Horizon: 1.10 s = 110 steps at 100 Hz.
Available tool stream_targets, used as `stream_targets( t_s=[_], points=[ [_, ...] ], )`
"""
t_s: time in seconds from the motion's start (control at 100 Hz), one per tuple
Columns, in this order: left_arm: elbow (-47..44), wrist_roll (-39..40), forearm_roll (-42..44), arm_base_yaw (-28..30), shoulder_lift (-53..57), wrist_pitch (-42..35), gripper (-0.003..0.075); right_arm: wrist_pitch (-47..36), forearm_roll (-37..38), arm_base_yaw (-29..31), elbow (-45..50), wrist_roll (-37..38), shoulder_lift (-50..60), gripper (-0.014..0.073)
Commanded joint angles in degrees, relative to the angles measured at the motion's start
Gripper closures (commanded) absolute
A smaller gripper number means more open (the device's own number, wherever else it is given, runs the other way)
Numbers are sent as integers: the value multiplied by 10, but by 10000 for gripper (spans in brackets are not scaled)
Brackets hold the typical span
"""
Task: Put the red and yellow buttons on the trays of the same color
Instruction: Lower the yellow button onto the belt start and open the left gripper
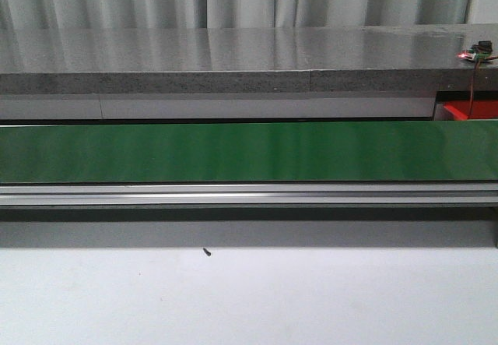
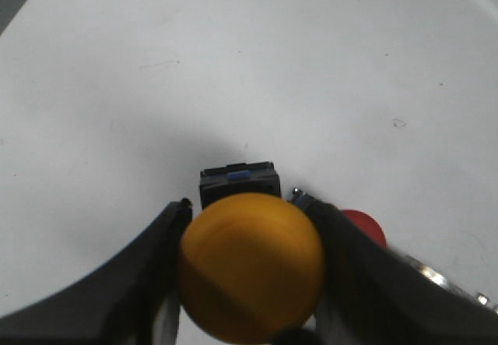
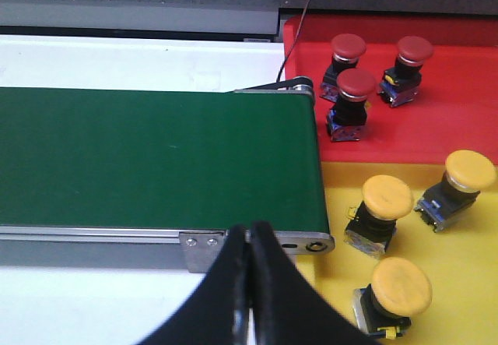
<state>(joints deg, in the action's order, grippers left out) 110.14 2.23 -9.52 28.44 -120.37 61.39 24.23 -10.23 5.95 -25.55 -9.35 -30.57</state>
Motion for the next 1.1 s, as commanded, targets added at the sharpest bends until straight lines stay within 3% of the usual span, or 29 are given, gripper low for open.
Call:
stream_targets(
  t_s=[0.0, 0.42, 0.77, 1.09],
  points=[
    [19, -14, -7, -11, 67, -4, 533, -43, -4, 0, -14, -1, 1, 711],
    [-29, -39, 2, -77, 180, 15, 533, -43, -4, 0, -14, -1, 1, 711],
    [-171, -43, 1, -143, 259, -69, 533, -43, -6, 0, -14, -1, 1, 711],
    [-274, -43, -1, -186, 262, -123, 533, -43, -9, 0, -14, -1, 1, 711]
  ],
)
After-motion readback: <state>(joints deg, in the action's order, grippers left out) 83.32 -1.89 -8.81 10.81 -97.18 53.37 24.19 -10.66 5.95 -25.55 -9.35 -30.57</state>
